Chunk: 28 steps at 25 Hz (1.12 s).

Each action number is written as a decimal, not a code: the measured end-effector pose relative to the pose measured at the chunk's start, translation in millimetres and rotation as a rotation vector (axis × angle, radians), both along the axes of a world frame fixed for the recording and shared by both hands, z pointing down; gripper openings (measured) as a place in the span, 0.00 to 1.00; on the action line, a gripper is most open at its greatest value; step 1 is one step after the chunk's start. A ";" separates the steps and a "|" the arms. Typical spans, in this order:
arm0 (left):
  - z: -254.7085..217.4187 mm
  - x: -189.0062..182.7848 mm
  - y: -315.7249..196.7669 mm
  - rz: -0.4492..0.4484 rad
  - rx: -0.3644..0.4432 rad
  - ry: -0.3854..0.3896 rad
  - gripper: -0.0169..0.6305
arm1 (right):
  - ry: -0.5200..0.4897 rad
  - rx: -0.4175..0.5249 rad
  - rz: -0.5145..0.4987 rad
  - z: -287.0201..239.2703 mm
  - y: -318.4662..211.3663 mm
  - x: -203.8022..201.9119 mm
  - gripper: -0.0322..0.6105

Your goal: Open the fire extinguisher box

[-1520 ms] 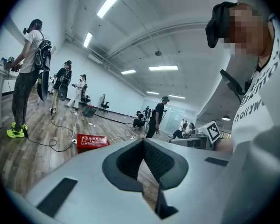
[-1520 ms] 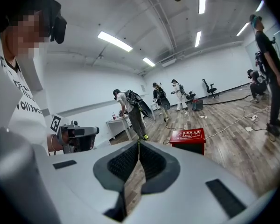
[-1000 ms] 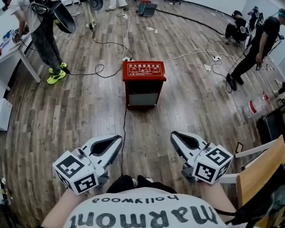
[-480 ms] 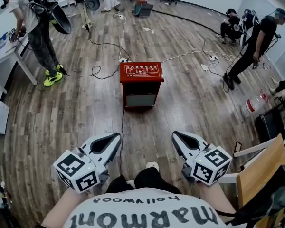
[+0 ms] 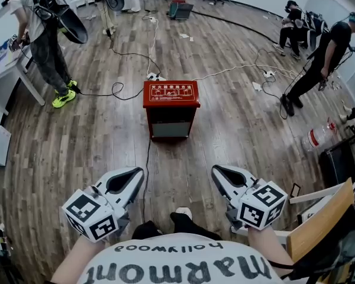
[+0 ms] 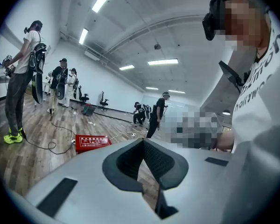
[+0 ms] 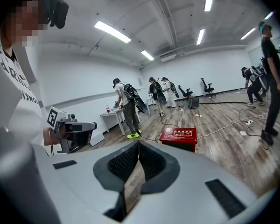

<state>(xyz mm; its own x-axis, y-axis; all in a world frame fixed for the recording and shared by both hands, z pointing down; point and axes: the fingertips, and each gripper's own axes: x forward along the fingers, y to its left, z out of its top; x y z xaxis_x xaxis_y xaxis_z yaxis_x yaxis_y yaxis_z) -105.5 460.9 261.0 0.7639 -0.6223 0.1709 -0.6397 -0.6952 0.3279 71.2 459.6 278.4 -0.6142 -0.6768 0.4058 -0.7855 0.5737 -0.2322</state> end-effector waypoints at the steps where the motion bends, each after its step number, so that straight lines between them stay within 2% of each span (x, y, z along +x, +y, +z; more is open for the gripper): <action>1: 0.2 3.5 -5.7 -0.008 0.002 -0.004 0.04 | 0.006 -0.003 -0.003 0.4 -5.8 6.7 0.07; 11: -2.5 46.9 -55.1 -0.072 0.028 -0.017 0.04 | 0.037 -0.048 -0.083 8.0 -54.8 61.4 0.07; 15: -3.7 62.3 -61.4 -0.087 0.068 -0.024 0.04 | 0.020 -0.039 -0.116 13.7 -67.0 68.6 0.07; 23: -0.3 75.4 -62.1 -0.096 0.030 -0.053 0.04 | -0.017 -0.056 -0.103 19.2 -83.2 79.3 0.07; 28: 1.4 78.7 -79.2 -0.063 0.023 -0.030 0.04 | 0.044 -0.068 -0.121 23.5 -91.5 70.2 0.07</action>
<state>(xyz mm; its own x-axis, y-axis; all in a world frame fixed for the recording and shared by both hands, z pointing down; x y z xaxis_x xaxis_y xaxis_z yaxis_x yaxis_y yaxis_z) -26.7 381.8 262.5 0.7178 -0.6731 0.1780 -0.6917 -0.6604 0.2922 141.4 368.1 301.9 -0.6702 -0.5690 0.4765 -0.7218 0.6491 -0.2401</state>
